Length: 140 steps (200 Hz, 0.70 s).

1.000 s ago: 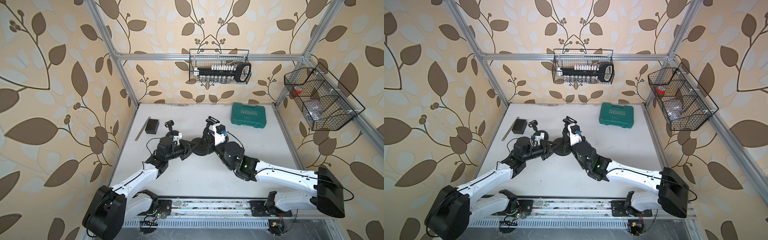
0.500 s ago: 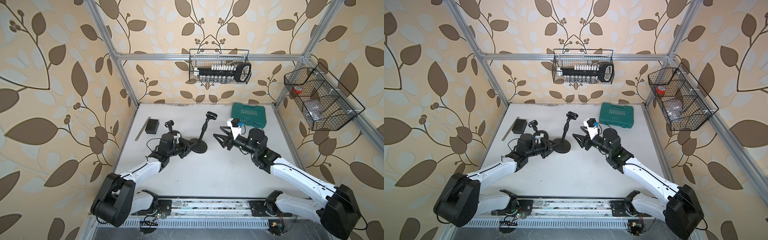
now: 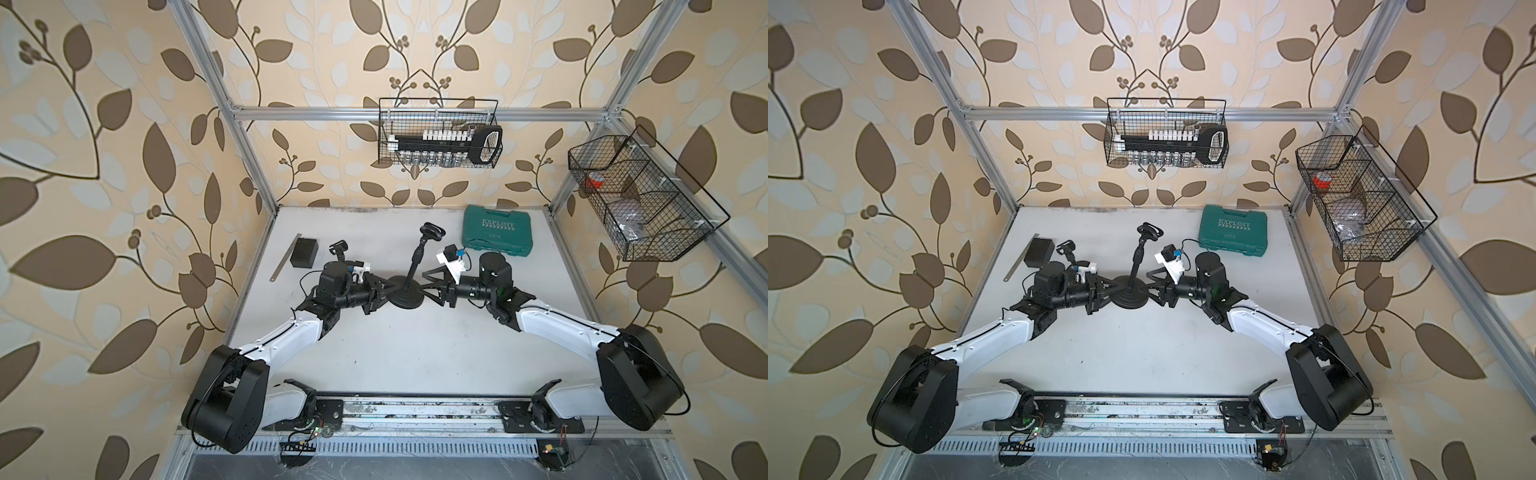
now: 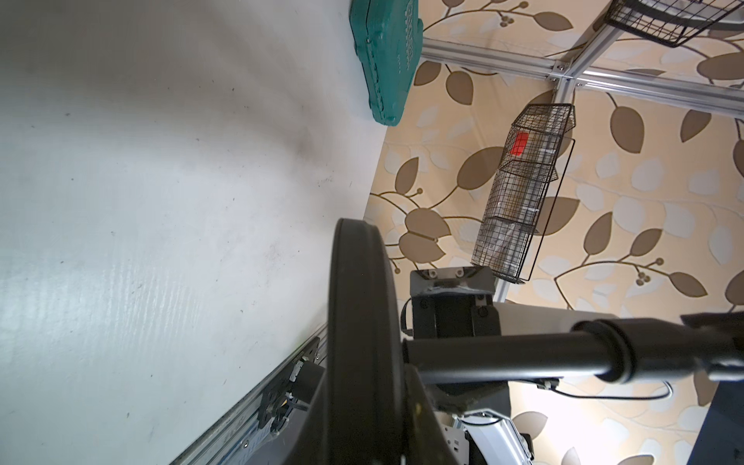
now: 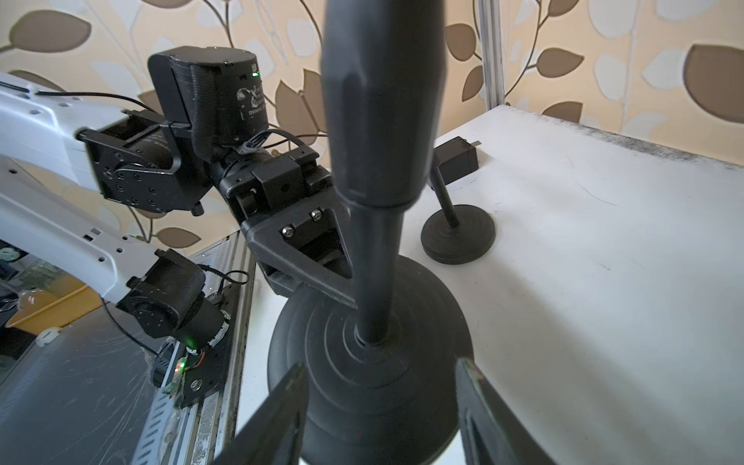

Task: Assemble a microphone stand
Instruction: Screw the microphone stand pole into the microphone stand base.

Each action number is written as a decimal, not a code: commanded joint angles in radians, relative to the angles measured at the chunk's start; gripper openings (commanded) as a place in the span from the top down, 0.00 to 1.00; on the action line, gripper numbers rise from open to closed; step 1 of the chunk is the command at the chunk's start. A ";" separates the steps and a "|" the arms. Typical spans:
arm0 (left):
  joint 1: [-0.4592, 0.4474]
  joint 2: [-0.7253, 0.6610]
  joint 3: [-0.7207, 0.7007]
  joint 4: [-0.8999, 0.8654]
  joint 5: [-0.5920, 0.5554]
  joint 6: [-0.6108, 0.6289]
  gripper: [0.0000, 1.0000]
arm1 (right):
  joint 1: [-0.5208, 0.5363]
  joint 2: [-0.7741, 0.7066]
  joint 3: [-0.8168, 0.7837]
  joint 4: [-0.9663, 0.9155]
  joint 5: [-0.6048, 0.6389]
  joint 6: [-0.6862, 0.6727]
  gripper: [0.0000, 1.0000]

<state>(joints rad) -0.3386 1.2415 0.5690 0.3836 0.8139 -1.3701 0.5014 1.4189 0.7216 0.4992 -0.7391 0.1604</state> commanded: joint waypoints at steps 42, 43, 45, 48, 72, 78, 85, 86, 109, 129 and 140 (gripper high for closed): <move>0.006 0.004 0.072 0.077 0.093 0.009 1.00 | 0.012 0.088 0.074 0.203 -0.072 0.080 0.57; 0.006 0.004 0.073 0.077 0.093 0.010 1.00 | 0.013 0.089 0.073 0.206 -0.072 0.082 0.58; 0.006 0.004 0.074 0.076 0.093 0.012 1.00 | 0.014 0.092 0.073 0.213 -0.070 0.085 0.58; 0.006 0.007 0.074 0.076 0.093 0.011 1.00 | 0.015 0.096 0.074 0.222 -0.071 0.089 0.58; 0.006 0.025 0.078 0.093 0.096 0.003 1.00 | 0.027 0.125 0.075 0.262 -0.042 0.118 0.65; 0.006 0.030 0.076 0.100 0.096 -0.002 1.00 | 0.030 0.130 0.072 0.276 -0.032 0.127 0.67; 0.006 0.037 0.073 0.115 0.097 -0.009 1.00 | 0.033 0.138 0.070 0.293 -0.022 0.137 0.69; 0.006 0.037 0.074 0.117 0.096 -0.011 1.00 | 0.033 0.139 0.070 0.294 -0.021 0.138 0.69; 0.006 0.052 0.066 0.158 0.095 -0.032 1.00 | 0.047 0.153 0.057 0.316 0.020 0.150 0.83; 0.006 0.053 0.057 0.173 0.079 -0.037 1.00 | 0.066 0.154 0.035 0.335 0.073 0.148 1.00; 0.006 0.053 0.054 0.177 0.069 -0.040 1.00 | 0.083 0.150 0.024 0.335 0.116 0.140 1.00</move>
<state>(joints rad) -0.3351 1.3087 0.5934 0.4343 0.8612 -1.3952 0.5491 1.5642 0.7689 0.7769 -0.7067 0.2947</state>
